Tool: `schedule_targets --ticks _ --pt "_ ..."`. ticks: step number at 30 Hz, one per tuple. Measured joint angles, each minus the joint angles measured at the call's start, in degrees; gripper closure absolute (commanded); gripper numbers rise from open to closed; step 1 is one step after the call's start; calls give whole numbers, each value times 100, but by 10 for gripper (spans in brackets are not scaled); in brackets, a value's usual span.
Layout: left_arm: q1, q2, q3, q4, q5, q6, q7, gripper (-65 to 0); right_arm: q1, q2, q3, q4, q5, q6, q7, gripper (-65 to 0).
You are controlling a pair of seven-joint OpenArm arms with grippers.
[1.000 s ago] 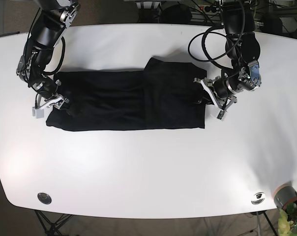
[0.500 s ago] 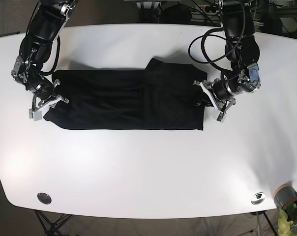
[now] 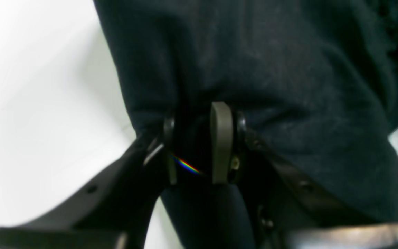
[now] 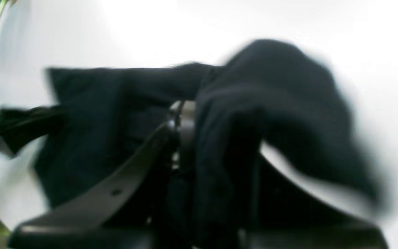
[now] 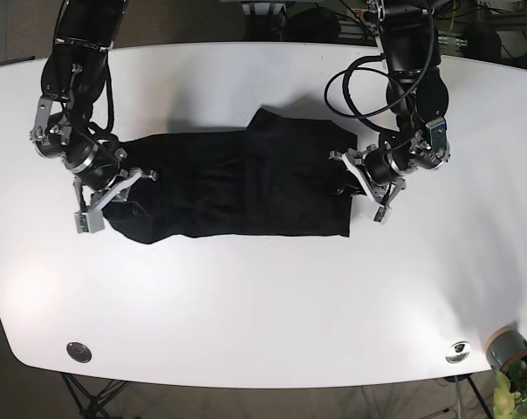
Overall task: Fold the T-shirt properly
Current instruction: 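Fold the held end with the right gripper over toward the left gripper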
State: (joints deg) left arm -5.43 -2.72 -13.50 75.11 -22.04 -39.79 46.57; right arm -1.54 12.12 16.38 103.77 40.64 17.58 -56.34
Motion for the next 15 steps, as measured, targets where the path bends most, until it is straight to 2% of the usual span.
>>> schedule_targets --ticks 1,5,8,12,15 --pt "-44 17 -2 -61 -11 -13 -2 -119 -7 -15 -111 142 -15 -111 13 -24" --pt "-225 50 15 -376 -50 -22 -20 -119 -48 -201 -533 546 28 -109 35 -24" --pt "-234 26 129 -520 -138 -33 -173 -119 -57 -273 -883 560 -7 -111 17 -24" --pt "-238 17 216 -555 -175 -33 -190 -119 2 -540 -1259 450 -31 -101 66 -24" --pt "-236 37 227 -555 -177 -35 -197 -119 142 -721 -1611 138 -433 -85 229 -24"
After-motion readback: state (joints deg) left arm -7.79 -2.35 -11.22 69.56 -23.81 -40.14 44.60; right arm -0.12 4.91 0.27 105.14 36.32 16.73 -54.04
